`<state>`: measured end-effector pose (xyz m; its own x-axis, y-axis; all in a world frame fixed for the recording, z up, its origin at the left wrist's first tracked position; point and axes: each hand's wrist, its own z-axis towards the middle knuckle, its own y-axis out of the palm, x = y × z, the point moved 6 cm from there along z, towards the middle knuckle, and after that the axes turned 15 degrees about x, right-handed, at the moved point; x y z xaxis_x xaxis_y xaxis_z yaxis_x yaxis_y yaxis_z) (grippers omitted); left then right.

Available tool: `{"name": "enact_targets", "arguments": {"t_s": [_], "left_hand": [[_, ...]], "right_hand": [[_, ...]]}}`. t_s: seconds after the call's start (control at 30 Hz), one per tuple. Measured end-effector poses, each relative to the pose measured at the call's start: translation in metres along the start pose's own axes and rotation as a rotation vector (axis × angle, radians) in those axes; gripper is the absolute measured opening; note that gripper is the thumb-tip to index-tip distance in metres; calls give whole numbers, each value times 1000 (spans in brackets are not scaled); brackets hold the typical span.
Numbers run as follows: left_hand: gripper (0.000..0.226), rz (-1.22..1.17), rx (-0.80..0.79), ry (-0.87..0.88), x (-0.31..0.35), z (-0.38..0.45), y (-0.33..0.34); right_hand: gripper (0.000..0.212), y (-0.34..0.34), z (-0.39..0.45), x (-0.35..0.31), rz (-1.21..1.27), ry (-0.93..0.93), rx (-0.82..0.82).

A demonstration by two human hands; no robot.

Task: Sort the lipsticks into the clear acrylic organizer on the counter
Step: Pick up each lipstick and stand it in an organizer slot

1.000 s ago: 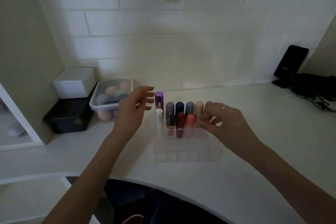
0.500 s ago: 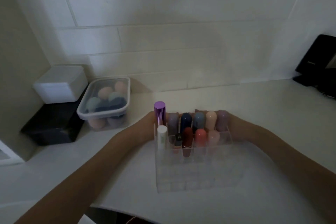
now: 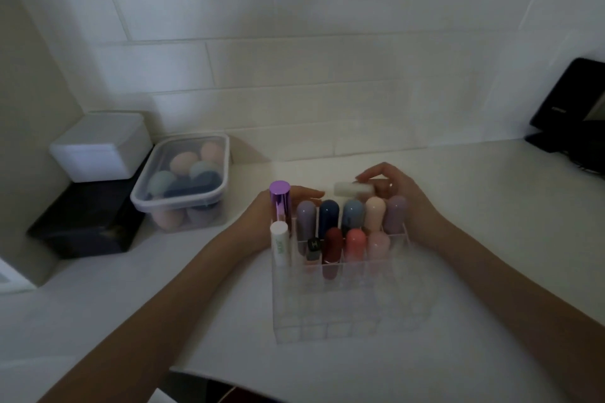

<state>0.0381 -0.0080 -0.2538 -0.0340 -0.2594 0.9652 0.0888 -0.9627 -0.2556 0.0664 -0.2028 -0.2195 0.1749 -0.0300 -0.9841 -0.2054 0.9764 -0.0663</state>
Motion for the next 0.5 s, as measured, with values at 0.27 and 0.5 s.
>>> {"name": "enact_targets", "arguments": {"t_s": [0.27,0.5], "left_hand": [[12,-128,209,154,36,-60,-9],[21,20,573,278,43,-112,-23]], "right_hand": [[15,-45,-38,-30,121,-83,343],[14,-50,-101,-47,143,-199,514]]}}
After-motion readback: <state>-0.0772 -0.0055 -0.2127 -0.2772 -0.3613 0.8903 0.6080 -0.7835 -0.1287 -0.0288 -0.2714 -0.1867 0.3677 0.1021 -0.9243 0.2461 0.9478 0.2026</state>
